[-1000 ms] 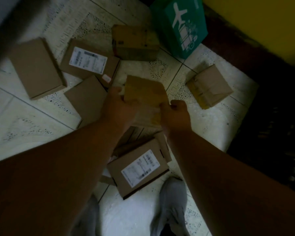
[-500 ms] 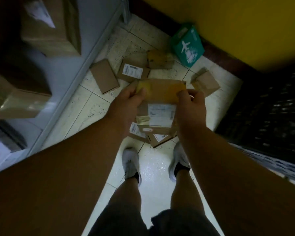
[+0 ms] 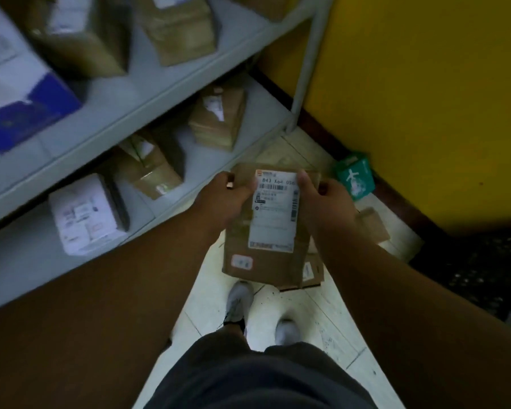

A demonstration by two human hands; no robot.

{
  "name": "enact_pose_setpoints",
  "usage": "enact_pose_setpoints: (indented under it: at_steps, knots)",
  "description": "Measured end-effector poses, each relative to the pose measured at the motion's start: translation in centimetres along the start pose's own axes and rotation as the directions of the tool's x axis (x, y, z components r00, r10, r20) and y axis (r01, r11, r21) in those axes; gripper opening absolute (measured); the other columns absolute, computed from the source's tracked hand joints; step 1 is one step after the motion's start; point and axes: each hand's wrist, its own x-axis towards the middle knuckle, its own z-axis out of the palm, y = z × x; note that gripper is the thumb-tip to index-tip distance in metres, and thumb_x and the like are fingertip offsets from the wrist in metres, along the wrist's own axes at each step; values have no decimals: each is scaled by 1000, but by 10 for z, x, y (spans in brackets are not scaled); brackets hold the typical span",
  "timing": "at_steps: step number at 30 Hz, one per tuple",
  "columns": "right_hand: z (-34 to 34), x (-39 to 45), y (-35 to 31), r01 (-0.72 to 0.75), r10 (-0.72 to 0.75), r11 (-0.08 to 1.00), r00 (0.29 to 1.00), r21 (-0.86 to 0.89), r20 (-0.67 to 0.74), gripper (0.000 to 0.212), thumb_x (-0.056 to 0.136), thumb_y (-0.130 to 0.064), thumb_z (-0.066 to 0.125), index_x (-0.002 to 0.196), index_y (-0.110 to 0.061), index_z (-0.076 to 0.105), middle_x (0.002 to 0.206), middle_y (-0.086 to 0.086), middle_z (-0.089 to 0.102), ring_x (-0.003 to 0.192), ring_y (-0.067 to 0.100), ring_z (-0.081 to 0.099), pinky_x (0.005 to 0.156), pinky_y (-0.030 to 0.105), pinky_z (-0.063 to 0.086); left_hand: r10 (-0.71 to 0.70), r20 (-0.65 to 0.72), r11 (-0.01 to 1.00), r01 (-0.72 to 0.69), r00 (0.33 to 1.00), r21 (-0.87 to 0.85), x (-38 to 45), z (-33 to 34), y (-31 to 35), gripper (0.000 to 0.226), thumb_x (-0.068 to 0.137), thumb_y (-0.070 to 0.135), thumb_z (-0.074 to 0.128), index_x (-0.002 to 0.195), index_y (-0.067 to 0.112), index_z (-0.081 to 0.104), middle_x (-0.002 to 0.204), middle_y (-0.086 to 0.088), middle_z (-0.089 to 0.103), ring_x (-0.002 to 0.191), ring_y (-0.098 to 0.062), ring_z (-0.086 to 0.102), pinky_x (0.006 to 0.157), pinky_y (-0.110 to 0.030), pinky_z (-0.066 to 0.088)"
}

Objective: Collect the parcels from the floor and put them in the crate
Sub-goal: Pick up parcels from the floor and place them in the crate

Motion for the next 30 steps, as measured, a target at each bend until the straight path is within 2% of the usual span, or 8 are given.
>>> enact_pose_setpoints:
  at_steps: [5, 8, 11, 14, 17, 20, 25, 30]
  knots:
    - [27, -52, -6, 173, -159, 983, 971, -64, 180, 48, 84, -66, 55, 85, -20, 69, 74, -1, 71, 72, 16, 71, 70, 35, 59, -70, -170, 971, 27, 983, -239, -76, -31, -47, 30, 91, 54, 57, 117, 41, 57, 109, 8, 70, 101, -21, 67, 87, -45, 53]
    - [44, -87, 3, 180, -155, 981, 954, -76, 256, 51, 82, -69, 57, 77, -19, 64, 69, -3, 66, 69, 13, 64, 69, 30, 51, -151, -212, 882, 35, 966, -470, -117, -41, -88, 36, 87, 48, 63, 122, 39, 60, 112, 2, 73, 103, -29, 69, 94, -54, 51]
    - [60, -125, 15, 216, -161, 970, 914, -112, 371, 46, 90, -64, 55, 83, -19, 60, 72, -10, 59, 66, 5, 54, 66, 25, 38, -218, -269, 825, 30, 938, -564, -161, -51, -129, 44, 88, 49, 61, 131, 39, 54, 115, 1, 72, 102, -30, 70, 95, -55, 50]
    - [78, -175, 30, 367, -235, 914, 827, -174, 510, 43, 95, -60, 47, 107, -22, 63, 86, -7, 65, 82, 15, 63, 74, 29, 44, -314, -348, 762, 16, 884, -647, -205, -65, -160, 34, 94, 48, 55, 127, 39, 57, 110, 1, 74, 96, -30, 72, 89, -54, 54]
    - [103, -221, 52, 459, -204, 859, 712, -226, 672, 45, 98, -57, 43, 133, -31, 55, 112, -1, 67, 100, 26, 65, 83, 31, 49, -409, -386, 760, 75, 827, -645, -242, -82, -191, 28, 90, 57, 49, 113, 48, 61, 108, 0, 74, 93, -31, 72, 86, -52, 54]
    - [134, -266, 73, 413, -103, 871, 682, -265, 724, 46, 99, -56, 39, 141, -37, 45, 126, 2, 64, 103, 29, 66, 90, 43, 56, -462, -406, 776, 137, 789, -616, -275, -105, -227, 26, 94, 58, 42, 114, 50, 57, 107, -3, 69, 94, -29, 68, 88, -50, 53]
    - [217, -373, 108, 465, -127, 846, 649, -259, 750, 40, 103, -49, 37, 139, -34, 47, 124, 2, 65, 100, 26, 65, 89, 41, 55, -499, -396, 733, 132, 770, -667, -350, -172, -326, 43, 96, 49, 48, 138, 41, 45, 104, -1, 72, 88, -26, 72, 82, -47, 58]
    - [318, -515, 148, 474, -133, 838, 660, -272, 739, 44, 102, -49, 40, 134, -21, 50, 122, 10, 65, 105, 32, 62, 90, 37, 50, -491, -497, 815, 176, 716, -551, -444, -279, -427, 29, 93, 36, 56, 120, 25, 56, 108, -2, 70, 88, -23, 69, 65, -32, 57]
